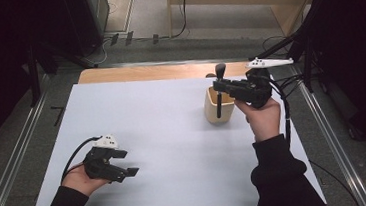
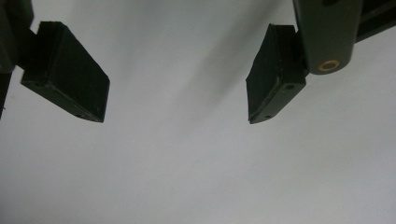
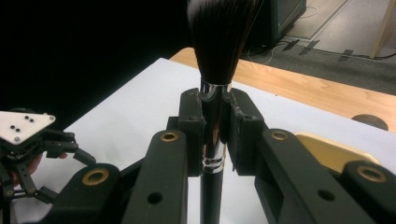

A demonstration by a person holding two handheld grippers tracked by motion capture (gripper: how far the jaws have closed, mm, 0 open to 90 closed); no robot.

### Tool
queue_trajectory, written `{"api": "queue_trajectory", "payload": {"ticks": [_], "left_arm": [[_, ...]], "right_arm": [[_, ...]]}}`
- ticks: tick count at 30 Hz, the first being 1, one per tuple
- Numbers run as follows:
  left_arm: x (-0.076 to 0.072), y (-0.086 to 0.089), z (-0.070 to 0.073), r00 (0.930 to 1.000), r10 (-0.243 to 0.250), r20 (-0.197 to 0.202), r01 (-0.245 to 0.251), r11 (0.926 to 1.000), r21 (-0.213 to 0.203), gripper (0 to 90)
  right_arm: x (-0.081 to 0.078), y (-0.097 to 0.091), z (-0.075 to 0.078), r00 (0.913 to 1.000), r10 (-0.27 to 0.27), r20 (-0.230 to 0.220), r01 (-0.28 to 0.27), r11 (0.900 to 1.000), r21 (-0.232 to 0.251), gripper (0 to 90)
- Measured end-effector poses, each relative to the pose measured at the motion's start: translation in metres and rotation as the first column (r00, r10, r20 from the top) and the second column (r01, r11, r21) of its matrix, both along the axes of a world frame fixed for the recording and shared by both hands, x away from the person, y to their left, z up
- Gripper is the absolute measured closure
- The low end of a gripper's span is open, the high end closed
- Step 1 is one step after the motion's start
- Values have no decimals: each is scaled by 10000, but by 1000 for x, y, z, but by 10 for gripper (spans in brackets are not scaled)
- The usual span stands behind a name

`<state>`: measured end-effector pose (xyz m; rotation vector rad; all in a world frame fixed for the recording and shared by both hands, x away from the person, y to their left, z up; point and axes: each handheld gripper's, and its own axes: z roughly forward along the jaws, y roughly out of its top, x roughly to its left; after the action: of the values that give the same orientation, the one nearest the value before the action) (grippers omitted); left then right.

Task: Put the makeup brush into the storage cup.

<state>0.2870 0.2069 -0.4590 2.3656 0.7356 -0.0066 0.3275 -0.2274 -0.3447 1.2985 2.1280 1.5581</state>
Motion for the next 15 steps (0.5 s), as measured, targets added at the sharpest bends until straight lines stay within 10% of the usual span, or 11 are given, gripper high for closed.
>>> {"api": "queue_trajectory", "payload": {"ticks": [15], "left_arm": [[1, 0, 0, 10000, -49, 43, 50, 9999, -127, 163]], "right_arm": [[10, -13, 7, 9992, -357, 183, 355, 9993, 103, 787]]}}
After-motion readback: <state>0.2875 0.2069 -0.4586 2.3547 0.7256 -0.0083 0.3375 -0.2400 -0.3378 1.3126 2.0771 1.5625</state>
